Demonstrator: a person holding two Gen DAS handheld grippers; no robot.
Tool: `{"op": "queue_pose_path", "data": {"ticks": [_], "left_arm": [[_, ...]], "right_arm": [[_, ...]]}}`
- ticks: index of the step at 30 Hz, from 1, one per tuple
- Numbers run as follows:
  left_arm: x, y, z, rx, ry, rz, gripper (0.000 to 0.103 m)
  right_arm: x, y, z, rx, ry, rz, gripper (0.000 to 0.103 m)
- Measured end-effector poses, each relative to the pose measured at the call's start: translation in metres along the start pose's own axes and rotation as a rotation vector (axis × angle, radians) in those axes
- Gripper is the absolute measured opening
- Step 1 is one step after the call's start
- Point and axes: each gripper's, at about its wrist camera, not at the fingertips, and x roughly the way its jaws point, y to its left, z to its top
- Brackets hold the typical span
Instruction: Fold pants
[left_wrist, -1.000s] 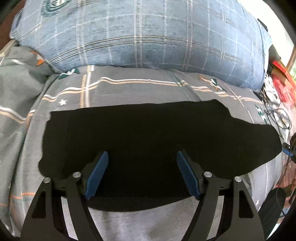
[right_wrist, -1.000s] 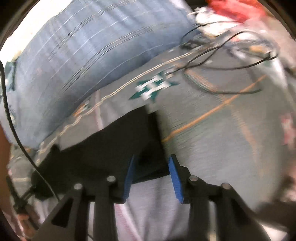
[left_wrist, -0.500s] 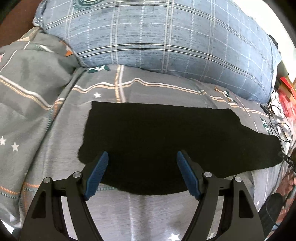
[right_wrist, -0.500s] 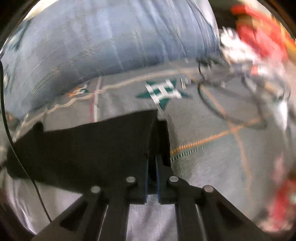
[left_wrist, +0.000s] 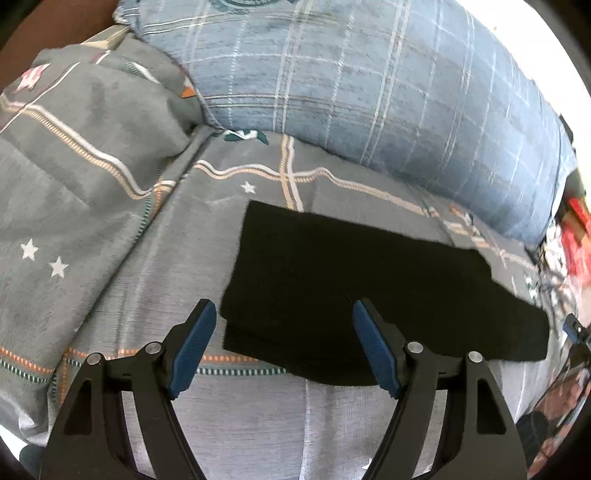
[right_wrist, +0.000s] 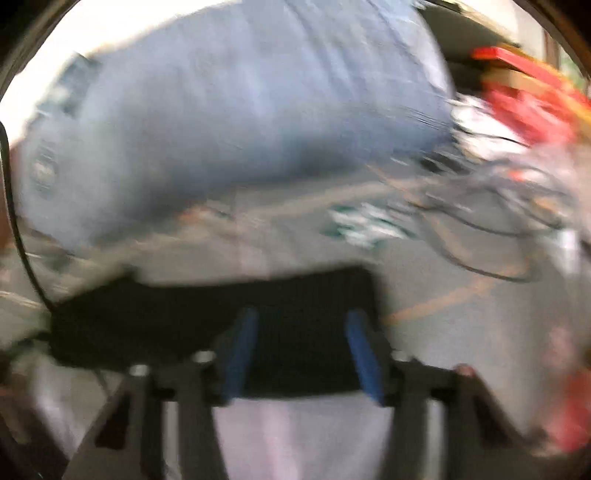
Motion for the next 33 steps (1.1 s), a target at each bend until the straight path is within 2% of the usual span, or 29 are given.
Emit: {"op": "queue_pose_path", "data": {"ticks": [2, 4, 9, 12, 14, 16, 20, 22, 23, 24, 26, 29, 31, 33], "left_arm": [[-0.003, 0.007, 0.001, -0.028, -0.009, -0.022, 0.084], [0.001, 0.011, 0.002, -0.049, 0.008, -0.057, 0.084], [0.014, 0.016, 0.001, -0.048, 0.04, -0.014, 0.084], [0.02, 0.025, 0.004, -0.087, 0.039, -0.036, 0.084], [0.025, 0.028, 0.007, -0.094, 0.048, -0.05, 0.084], [0.032, 0.03, 0.009, -0.089, 0.058, -0.051, 0.084], [0.041, 0.037, 0.006, -0.115, 0.068, -0.083, 0.084], [0.045, 0.04, 0.005, -0.129, 0.081, -0.097, 0.084], [0.045, 0.041, 0.005, -0.127, 0.076, -0.101, 0.084], [0.043, 0.041, 0.005, -0.121, 0.063, -0.103, 0.084], [0.038, 0.042, 0.008, -0.117, 0.037, -0.109, 0.084], [0.036, 0.045, 0.009, -0.136, 0.016, -0.118, 0.084], [0.039, 0.045, 0.008, -0.147, 0.028, -0.118, 0.084], [0.043, 0.044, 0.007, -0.144, 0.038, -0.116, 0.084]], "right_arm": [[0.011, 0.028, 0.0, -0.031, 0.009, 0.138, 0.068], [0.025, 0.063, -0.005, -0.085, 0.028, 0.237, 0.068], [0.063, 0.154, -0.029, -0.275, 0.104, 0.405, 0.068], [0.084, 0.211, -0.05, -0.421, 0.137, 0.509, 0.067], [0.095, 0.242, -0.065, -0.491, 0.16, 0.539, 0.066], [0.108, 0.27, -0.078, -0.564, 0.182, 0.554, 0.066], [0.13, 0.303, -0.092, -0.658, 0.189, 0.527, 0.054], [0.141, 0.315, -0.097, -0.705, 0.178, 0.493, 0.037], [0.144, 0.319, -0.097, -0.724, 0.168, 0.458, 0.008], [0.145, 0.317, -0.095, -0.713, 0.163, 0.454, 0.004], [0.134, 0.31, -0.083, -0.664, 0.158, 0.5, 0.004], [0.122, 0.314, -0.081, -0.649, 0.145, 0.503, 0.004], [0.125, 0.318, -0.088, -0.631, 0.176, 0.51, 0.004], [0.138, 0.322, -0.101, -0.64, 0.203, 0.482, 0.005]]}}
